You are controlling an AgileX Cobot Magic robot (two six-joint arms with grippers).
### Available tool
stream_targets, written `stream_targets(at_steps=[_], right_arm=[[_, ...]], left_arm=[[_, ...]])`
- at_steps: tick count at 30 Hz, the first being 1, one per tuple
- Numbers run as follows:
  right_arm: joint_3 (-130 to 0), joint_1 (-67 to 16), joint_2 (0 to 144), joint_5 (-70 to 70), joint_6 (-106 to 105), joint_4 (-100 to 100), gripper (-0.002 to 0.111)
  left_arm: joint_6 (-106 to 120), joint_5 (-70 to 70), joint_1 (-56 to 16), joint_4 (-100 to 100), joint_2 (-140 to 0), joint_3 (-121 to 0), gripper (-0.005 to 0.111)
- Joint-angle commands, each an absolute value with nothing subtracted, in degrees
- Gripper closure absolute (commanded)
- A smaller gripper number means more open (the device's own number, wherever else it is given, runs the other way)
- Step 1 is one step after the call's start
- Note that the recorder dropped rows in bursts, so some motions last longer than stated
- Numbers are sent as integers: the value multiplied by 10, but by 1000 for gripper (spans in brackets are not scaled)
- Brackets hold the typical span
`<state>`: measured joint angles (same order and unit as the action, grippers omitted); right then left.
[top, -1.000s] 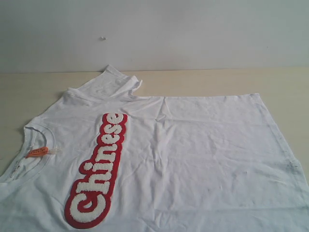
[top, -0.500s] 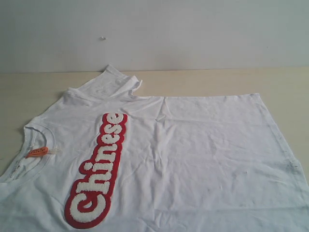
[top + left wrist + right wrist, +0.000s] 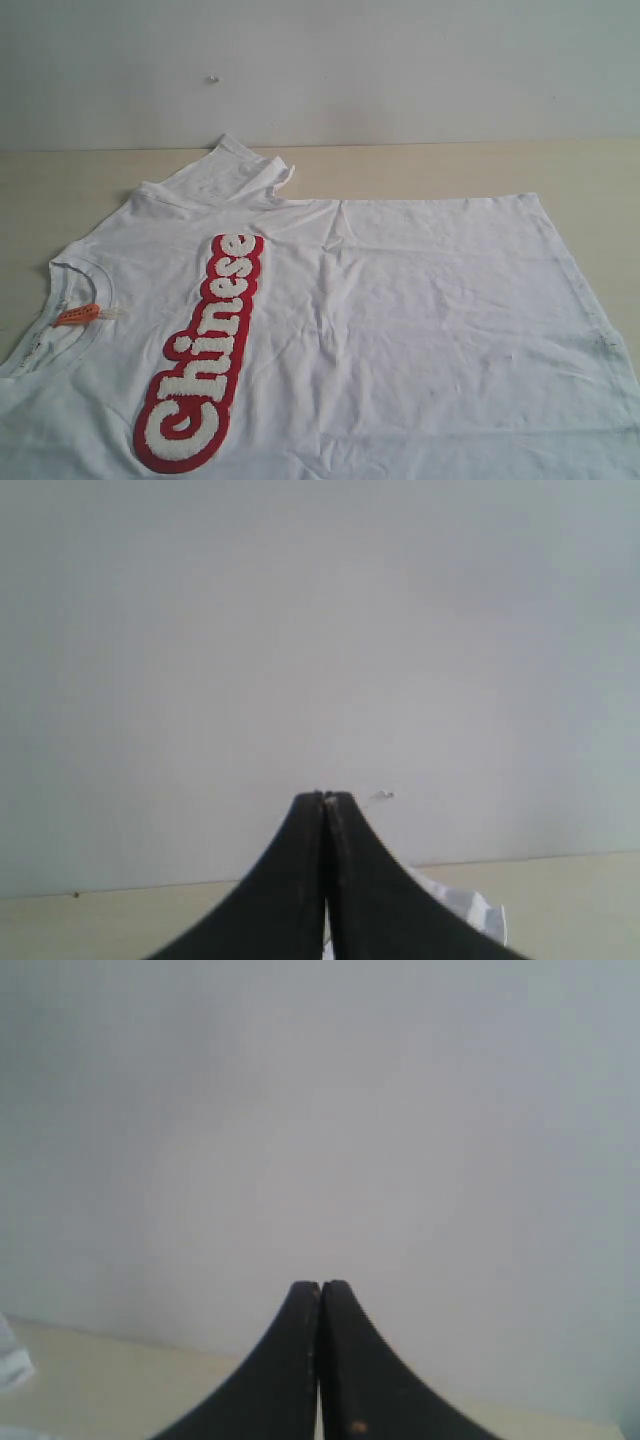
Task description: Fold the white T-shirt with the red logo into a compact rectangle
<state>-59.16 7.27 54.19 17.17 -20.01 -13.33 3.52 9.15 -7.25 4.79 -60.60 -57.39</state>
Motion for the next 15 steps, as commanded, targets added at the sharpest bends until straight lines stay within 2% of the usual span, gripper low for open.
stream_targets(at_steps=[1, 5, 11, 13, 15], right_arm=[[-630, 73, 611, 226, -302, -131, 108], [-647, 64, 664, 240, -402, -133, 108], [-649, 4, 735, 358, -621, -133, 108], [-649, -12, 756, 388, -651, -133, 108], [-649, -37, 794, 451, -703, -133, 108]], left_arm=[[113, 165, -88, 48, -676, -633, 107], [272, 201, -135, 49, -738, -663, 107], [446, 288, -165, 99, -800, -668, 107], [497, 346, -165, 114, -811, -668, 107], [639, 467, -165, 107, -826, -668, 107]])
